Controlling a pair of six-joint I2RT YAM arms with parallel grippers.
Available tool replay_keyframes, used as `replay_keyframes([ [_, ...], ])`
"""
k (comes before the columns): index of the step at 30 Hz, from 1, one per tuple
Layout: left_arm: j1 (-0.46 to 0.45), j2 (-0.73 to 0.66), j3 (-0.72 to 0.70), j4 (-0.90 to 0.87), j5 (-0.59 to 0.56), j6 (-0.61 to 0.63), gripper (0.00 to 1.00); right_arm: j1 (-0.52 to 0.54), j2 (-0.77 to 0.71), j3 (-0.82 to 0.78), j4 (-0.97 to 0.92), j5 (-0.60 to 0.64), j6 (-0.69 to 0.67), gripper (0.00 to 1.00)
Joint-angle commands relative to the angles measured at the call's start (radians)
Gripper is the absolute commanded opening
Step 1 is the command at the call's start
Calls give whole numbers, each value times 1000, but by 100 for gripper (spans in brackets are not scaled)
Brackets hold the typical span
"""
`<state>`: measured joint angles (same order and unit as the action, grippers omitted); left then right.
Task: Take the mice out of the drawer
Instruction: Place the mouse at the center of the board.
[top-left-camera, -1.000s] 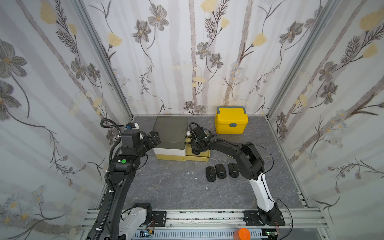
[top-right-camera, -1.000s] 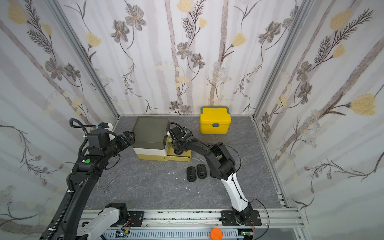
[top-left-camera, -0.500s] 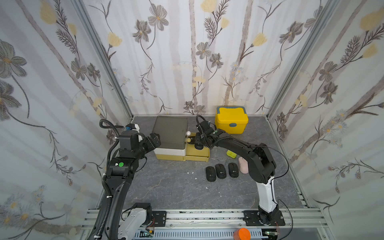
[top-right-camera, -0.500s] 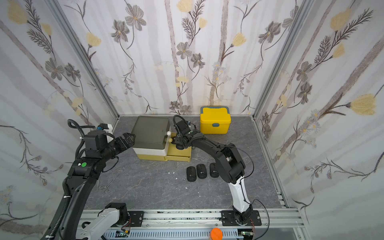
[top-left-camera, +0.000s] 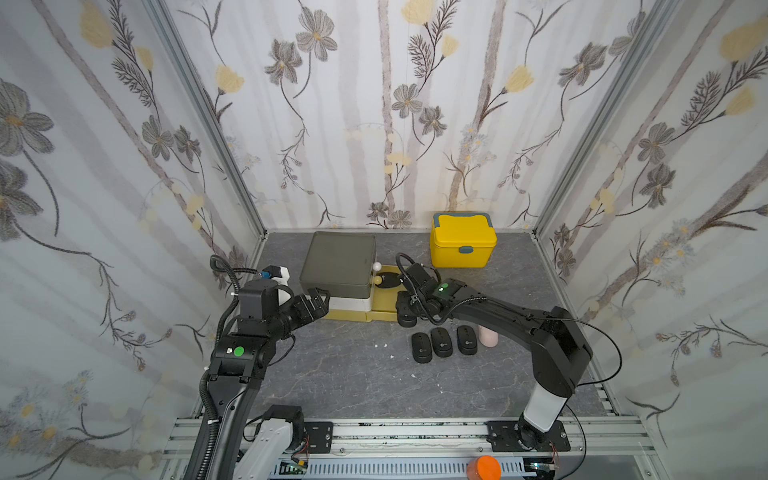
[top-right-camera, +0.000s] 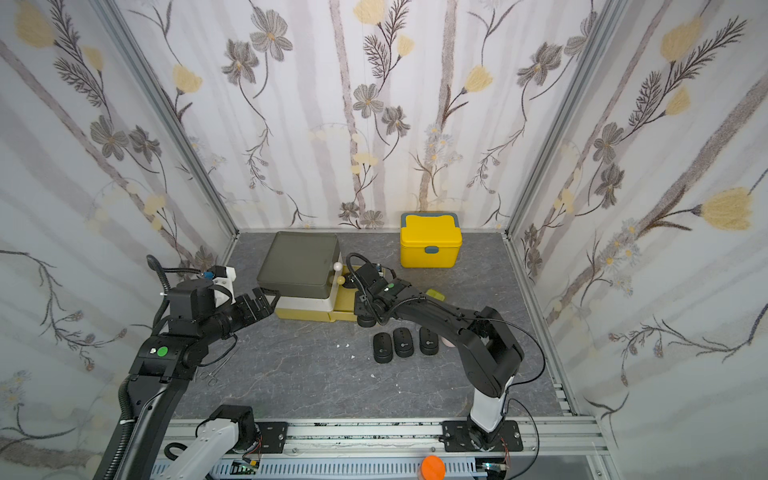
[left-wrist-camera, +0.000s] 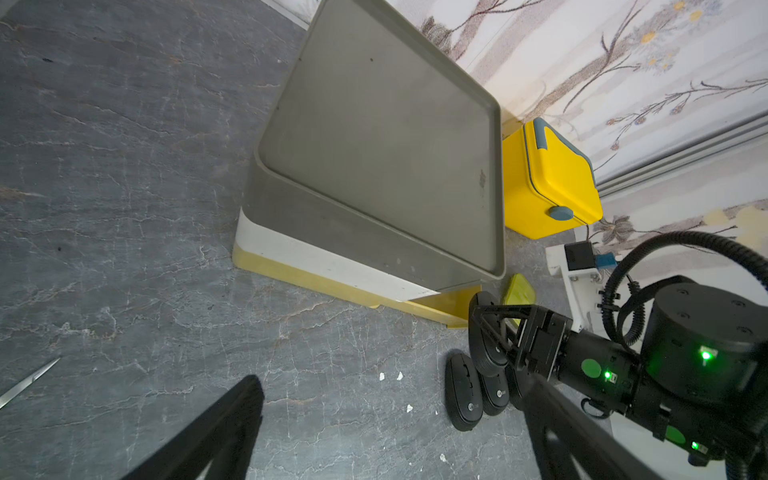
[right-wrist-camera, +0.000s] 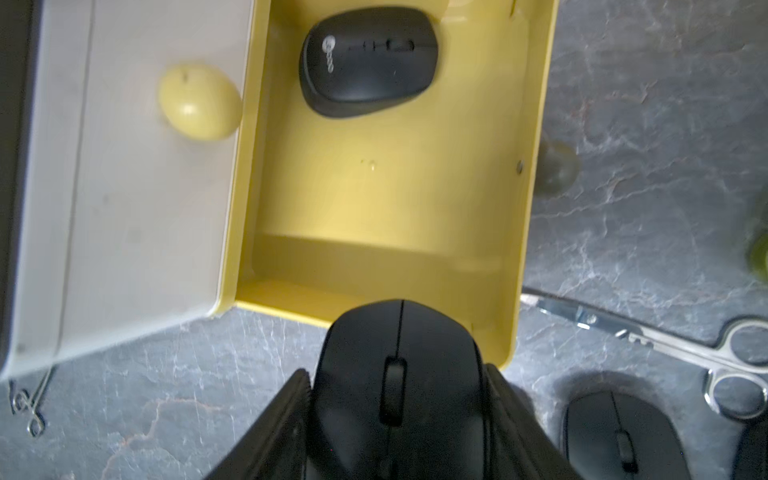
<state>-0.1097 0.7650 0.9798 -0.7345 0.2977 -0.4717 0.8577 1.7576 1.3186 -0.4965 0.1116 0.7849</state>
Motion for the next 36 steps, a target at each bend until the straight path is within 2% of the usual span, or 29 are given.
replay_keyframes([
  [1, -6, -23, -21, -3, 17, -14, 100, 62, -43, -53, 18, 43, 71, 49],
  [10, -8, -32, -46, 0, 0, -17, 100, 191, -26, -178, 103, 76, 212, 49],
  [28, -8, -41, -55, 24, -5, -38, 100, 221, 94, -211, 163, 103, 239, 50],
  [36, -8, -41, -42, 20, -7, -37, 100, 224, 82, -191, 146, 111, 229, 61],
])
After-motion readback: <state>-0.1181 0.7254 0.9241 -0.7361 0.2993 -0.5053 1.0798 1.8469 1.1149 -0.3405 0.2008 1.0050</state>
